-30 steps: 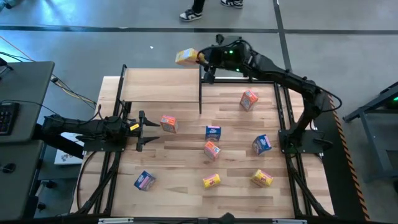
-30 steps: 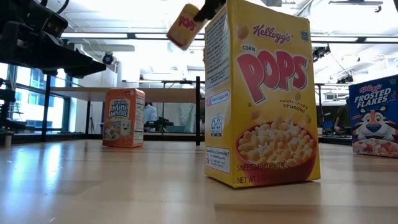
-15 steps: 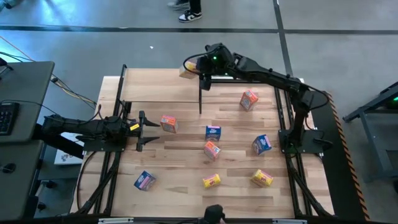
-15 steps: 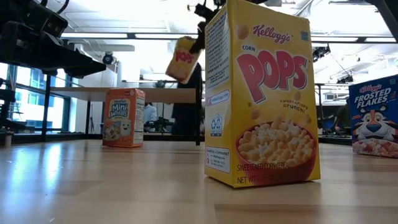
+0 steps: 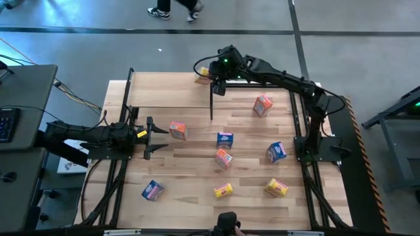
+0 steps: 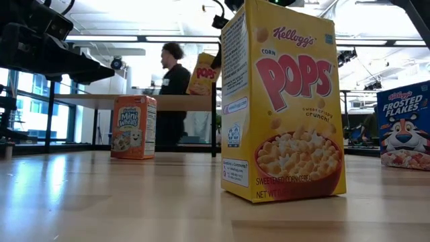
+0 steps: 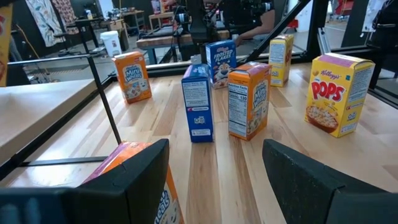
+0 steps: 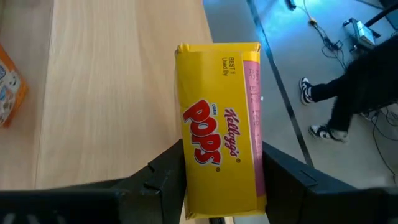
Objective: Stack cereal on shelf
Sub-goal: Put the top left yellow cereal box on the shelf
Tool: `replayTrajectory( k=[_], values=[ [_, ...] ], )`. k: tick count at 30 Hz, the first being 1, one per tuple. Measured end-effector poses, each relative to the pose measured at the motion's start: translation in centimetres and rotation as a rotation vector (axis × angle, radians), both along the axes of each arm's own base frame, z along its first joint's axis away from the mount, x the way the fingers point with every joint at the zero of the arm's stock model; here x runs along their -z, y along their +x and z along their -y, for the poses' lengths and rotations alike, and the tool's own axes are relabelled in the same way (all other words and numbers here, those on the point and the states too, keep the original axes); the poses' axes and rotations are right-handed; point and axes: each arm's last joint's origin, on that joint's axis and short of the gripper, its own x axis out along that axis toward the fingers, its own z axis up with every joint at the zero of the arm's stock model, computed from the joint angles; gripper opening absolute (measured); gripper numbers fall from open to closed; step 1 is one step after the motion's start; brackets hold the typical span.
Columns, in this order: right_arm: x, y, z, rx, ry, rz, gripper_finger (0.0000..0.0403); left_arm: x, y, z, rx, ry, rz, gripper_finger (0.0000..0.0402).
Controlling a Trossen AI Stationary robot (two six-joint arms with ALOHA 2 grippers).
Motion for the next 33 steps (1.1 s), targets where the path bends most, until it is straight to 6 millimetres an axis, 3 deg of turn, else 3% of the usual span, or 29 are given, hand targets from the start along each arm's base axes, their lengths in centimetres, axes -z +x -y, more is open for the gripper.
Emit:
replayTrajectory(
  k=[28, 33],
  values=[
    [1.0, 0.6, 0.3, 0.019, 0.038, 0.0, 0.0183, 0.0, 0.0, 0.0, 0.0, 0.0, 0.0, 0.0251],
    [-0.5, 0.1, 0.1, 0.043, 0.073, -0.002, 0.0183, 0.0, 0.0, 0.0, -0.001, 0.0, 0.001, 0.0251]
  ],
)
